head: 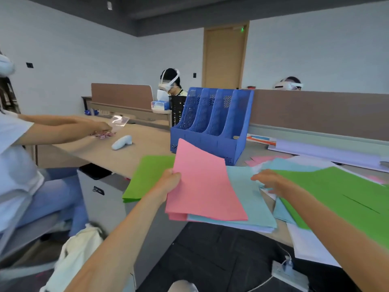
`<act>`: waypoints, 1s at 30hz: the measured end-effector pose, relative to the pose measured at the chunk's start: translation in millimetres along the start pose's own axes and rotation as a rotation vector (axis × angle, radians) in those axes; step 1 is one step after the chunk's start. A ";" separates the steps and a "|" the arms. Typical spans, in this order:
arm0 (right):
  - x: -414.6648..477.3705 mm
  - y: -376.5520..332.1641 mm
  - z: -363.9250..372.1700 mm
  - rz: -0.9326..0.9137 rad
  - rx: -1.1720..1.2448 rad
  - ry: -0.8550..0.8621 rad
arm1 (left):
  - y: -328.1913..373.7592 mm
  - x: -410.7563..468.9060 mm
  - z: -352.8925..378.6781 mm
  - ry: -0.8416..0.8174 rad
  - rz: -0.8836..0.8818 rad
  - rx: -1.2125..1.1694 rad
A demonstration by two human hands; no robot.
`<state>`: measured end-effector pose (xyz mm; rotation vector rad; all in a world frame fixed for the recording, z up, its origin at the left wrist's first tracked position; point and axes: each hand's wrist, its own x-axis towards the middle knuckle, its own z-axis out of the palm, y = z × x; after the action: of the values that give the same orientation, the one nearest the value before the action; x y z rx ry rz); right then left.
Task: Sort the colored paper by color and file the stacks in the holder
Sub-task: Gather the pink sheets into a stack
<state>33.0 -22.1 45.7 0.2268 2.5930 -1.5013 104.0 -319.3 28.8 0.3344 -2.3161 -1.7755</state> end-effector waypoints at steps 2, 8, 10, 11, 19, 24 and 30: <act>2.8 3.5 -6.1 0.042 0.170 -0.066 | -0.3 2.8 4.2 -0.031 -0.008 0.011; 14.8 9.3 -14.5 0.142 0.352 -0.083 | -6.2 5.1 10.3 -0.069 -0.035 0.053; 18.9 8.9 -14.9 0.164 0.392 -0.083 | -5.7 6.3 10.1 -0.102 -0.032 0.068; 21.7 8.5 -15.5 0.166 0.390 -0.084 | -6.0 7.3 10.0 -0.114 -0.029 0.076; 25.4 -5.0 -12.1 0.207 0.232 -0.147 | -4.3 9.2 15.3 -0.126 -0.042 0.117; 27.7 3.4 -2.1 0.177 0.319 -0.191 | -4.0 11.3 16.2 -0.115 -0.048 0.127; 19.8 18.8 2.0 -0.048 0.132 -0.080 | -3.6 12.4 16.2 -0.111 -0.033 0.124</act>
<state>17.4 -13.4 25.0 0.1163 2.4569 -1.6643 87.6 -309.1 21.5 0.3020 -2.5187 -1.7105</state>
